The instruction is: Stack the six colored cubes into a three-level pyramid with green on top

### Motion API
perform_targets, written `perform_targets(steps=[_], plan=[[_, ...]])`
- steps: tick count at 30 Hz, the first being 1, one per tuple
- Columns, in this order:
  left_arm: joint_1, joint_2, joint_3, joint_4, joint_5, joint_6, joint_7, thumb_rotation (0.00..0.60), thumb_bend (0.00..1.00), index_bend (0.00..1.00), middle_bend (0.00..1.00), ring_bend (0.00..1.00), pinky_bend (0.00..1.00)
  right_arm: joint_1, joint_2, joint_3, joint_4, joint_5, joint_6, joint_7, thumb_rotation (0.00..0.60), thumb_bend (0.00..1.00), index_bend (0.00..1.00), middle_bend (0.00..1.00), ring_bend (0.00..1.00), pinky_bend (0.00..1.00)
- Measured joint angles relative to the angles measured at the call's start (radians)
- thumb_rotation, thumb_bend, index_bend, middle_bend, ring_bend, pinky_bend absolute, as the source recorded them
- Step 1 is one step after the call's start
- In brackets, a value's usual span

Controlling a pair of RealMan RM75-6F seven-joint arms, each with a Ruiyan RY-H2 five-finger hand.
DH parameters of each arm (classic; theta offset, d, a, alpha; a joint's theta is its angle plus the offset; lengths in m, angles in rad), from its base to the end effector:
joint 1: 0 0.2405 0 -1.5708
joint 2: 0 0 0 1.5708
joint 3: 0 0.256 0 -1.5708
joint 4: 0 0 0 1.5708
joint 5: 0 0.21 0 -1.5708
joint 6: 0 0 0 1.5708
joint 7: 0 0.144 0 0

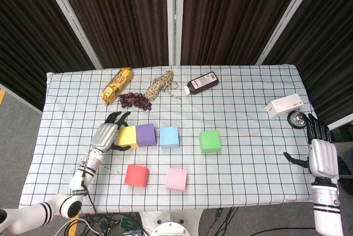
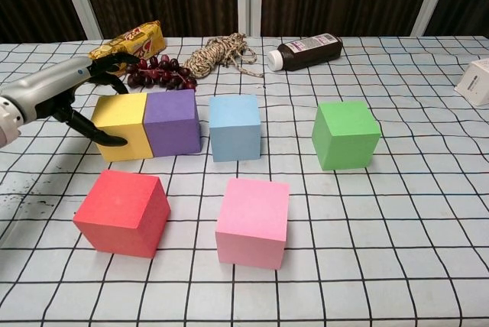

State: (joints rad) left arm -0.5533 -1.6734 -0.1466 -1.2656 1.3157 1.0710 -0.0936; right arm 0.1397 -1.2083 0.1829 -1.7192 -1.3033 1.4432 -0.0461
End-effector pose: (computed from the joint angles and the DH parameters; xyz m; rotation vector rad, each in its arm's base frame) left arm -0.2095 0.3157 -0.0321 -1.6314 -1.2365 -1.1347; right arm -0.2867 -0.2196 0.1432 1.1715 -1.0325 1.0256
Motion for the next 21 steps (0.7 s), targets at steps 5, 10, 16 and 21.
perform_targets(steps=[5, 10, 16, 21], plan=[[-0.001, -0.007, -0.003, 0.004, -0.002, 0.002, 0.007, 0.6, 0.09, 0.04, 0.41, 0.03, 0.03, 0.0, 0.0, 0.0, 0.002, 0.001, -0.001, 0.001, 0.6, 0.02, 0.0, 0.0, 0.0, 0.0], [-0.005, -0.013, -0.007, 0.012, -0.004, 0.0, 0.009, 0.6, 0.09, 0.04, 0.41, 0.03, 0.03, 0.0, 0.0, 0.0, 0.002, 0.002, -0.003, 0.002, 0.6, 0.02, 0.0, 0.0, 0.0, 0.0], [-0.011, -0.02, -0.01, 0.023, -0.007, -0.01, 0.009, 0.6, 0.09, 0.04, 0.41, 0.03, 0.03, -0.001, 0.0, -0.001, 0.005, 0.004, -0.004, 0.006, 0.6, 0.02, 0.0, 0.0, 0.0, 0.0], [-0.013, -0.023, -0.01, 0.023, -0.004, -0.009, 0.008, 0.6, 0.09, 0.04, 0.4, 0.03, 0.03, -0.002, 0.002, 0.001, 0.006, 0.005, -0.004, 0.011, 0.6, 0.02, 0.0, 0.0, 0.0, 0.0]])
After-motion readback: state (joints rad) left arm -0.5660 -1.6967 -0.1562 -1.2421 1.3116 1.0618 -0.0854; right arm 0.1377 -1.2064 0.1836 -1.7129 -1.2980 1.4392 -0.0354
